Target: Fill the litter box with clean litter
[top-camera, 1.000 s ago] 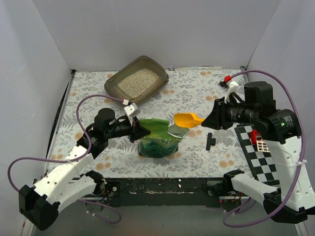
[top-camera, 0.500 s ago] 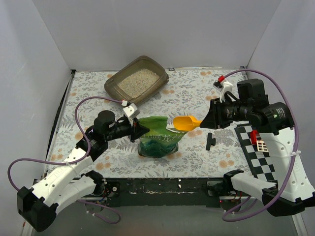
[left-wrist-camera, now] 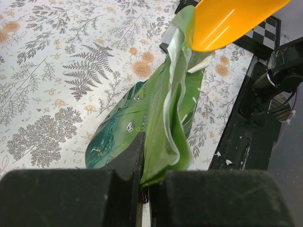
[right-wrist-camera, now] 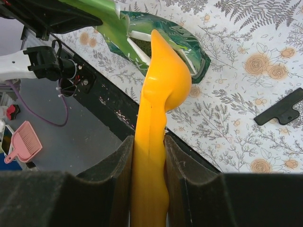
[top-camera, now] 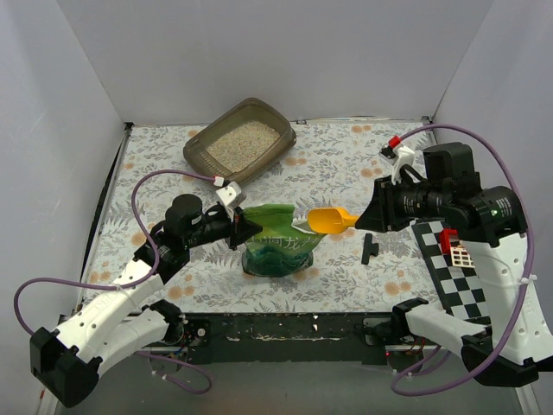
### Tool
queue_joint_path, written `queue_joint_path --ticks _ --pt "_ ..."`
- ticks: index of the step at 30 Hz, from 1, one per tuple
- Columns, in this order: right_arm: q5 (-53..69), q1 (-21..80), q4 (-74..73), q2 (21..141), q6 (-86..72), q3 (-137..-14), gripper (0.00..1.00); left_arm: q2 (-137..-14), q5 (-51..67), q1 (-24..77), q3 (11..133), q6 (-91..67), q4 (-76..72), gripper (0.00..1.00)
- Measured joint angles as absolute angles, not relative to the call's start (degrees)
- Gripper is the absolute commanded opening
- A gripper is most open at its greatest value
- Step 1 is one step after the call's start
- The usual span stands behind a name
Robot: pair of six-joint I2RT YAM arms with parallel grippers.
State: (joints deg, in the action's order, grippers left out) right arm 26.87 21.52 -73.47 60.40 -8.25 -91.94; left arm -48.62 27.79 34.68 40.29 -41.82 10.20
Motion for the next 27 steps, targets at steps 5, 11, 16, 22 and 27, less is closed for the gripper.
queue_joint_path --ticks 5,11,16,22,27 --pt "26.6 22.0 -73.7 59.2 -7.9 -90.8 0.01 -48.9 27.8 34.7 40.3 -41.8 10.0 0.0" --pt "26.5 22.5 -73.6 59.2 -7.3 -88.3 0.01 -49.0 29.1 34.7 40.4 -42.2 9.6 0.0" --pt "26.9 22.9 -73.6 60.6 -7.1 -88.2 0.01 -48.9 31.1 35.3 40.3 -42.4 8.9 0.0" --pt "26.9 25.0 -73.5 64.6 -7.0 -88.2 0.01 -47.7 31.7 38.3 40.2 -41.3 9.2 0.0" --pt "27.1 27.1 -73.5 68.9 -7.0 -88.2 0.01 -46.6 28.4 43.4 39.6 -38.5 10.1 0.0"
